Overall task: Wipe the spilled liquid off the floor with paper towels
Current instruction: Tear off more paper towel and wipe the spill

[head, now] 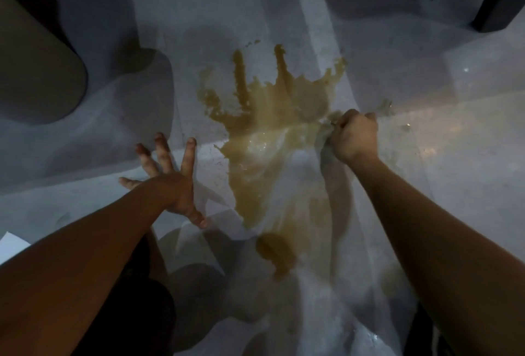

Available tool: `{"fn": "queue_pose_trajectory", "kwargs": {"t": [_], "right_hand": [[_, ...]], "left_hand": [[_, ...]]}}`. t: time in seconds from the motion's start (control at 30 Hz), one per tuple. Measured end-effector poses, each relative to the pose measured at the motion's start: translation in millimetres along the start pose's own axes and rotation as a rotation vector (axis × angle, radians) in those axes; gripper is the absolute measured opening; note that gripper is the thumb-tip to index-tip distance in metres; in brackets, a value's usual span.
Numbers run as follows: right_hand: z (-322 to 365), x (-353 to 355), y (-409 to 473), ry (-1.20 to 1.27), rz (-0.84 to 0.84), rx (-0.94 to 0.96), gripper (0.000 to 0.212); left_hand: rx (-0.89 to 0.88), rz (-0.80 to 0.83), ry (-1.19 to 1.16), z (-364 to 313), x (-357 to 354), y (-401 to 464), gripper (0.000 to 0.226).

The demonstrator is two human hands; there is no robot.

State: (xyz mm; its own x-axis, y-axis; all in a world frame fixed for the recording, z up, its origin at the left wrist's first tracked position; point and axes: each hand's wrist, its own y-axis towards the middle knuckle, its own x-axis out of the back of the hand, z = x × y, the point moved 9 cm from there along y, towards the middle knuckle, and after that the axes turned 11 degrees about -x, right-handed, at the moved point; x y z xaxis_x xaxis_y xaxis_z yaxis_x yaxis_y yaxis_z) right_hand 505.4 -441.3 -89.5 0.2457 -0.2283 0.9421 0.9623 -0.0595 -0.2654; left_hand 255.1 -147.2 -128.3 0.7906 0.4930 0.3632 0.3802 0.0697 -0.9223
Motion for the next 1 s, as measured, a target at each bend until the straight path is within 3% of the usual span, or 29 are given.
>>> {"fn": "queue_pose_trajectory", "kwargs": {"t": [0.1,0.2,0.3,0.43,0.5,0.6,0.67,0.77,0.83,0.9,1.0], "right_hand": [[3,15,27,0.176,-0.082,-0.007,0.02],[36,-6,36,0.121,-0.021,0.107,0.029],[69,-39,2,0.028,0.034,0.34,0.035],[67,-47,-79,0.025,0.146,0.696,0.02],[52,-25,-74,0.157,0.181,0.63,0.029],[37,21,-8,0.317,-0.017,0.396,0.035],[40,31,46,0.253,-0.077,0.265,0.032],[53,4,96,0.107,0.011,0.117,0.023],[75,-15,80,0.113,0.072,0.164,0.021],[89,-33,33,0.195,0.137,0.349,0.023],[80,-50,-49,0.103,0.15,0.654,0.029]], "left_hand": [[-0.005,-0.013,0.001,2,0,1,0.179],[-0.018,-0.007,0.004,1,0,2,0.178],[-0.021,-0.011,0.008,1,2,0,0.179],[-0.024,-0.011,-0.007,1,2,0,0.179],[-0.024,-0.008,0.0,0,4,-2,0.178],[0.023,-0.044,-0.004,-3,2,0,0.177],[0.052,-0.074,-0.028,-2,1,-1,0.176],[0.017,-0.034,-0.021,-2,1,4,0.177],[-0.002,-0.013,-0.017,-1,3,2,0.177],[0.02,0.004,-0.013,-1,3,1,0.178],[0.022,0.017,0.003,-2,1,-2,0.18]]}}
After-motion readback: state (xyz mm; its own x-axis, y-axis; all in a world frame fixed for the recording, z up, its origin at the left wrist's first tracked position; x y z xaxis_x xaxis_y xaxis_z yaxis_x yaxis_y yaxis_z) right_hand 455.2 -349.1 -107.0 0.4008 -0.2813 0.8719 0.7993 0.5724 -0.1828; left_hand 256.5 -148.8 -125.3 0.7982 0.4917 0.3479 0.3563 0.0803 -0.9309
